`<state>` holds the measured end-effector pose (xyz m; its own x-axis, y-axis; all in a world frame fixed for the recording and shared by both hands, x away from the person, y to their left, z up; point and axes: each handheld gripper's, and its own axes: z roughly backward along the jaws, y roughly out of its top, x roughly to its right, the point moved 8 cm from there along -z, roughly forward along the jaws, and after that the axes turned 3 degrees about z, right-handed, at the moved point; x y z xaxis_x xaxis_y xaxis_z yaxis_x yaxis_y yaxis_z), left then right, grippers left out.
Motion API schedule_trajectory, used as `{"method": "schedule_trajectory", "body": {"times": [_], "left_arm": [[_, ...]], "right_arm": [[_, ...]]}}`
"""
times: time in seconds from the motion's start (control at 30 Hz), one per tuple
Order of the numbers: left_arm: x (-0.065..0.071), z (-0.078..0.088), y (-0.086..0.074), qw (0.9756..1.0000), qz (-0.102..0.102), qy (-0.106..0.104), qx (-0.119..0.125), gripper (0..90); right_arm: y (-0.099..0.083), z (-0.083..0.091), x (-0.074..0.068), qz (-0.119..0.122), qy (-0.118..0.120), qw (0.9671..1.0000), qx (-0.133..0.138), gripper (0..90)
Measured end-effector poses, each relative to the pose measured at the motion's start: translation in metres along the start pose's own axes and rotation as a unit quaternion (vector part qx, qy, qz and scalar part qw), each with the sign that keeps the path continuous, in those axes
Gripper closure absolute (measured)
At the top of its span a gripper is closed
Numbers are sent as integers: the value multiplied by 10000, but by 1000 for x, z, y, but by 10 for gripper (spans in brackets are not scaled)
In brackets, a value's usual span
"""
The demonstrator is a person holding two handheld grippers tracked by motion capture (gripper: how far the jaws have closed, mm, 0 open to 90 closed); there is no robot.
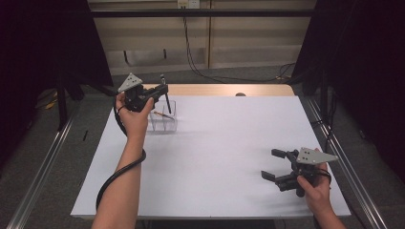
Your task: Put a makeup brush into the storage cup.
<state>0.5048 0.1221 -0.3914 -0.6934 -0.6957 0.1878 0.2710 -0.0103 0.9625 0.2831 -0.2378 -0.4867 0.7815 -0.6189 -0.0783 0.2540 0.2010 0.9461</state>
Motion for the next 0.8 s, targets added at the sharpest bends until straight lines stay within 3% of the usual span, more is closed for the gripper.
{"method": "schedule_trajectory", "body": {"times": [0.8], "left_arm": [[-2,-7,-15,9999,41,25,-118,835]], "right_arm": [[0,0,-2,49,30,10000,-10,61]]}}
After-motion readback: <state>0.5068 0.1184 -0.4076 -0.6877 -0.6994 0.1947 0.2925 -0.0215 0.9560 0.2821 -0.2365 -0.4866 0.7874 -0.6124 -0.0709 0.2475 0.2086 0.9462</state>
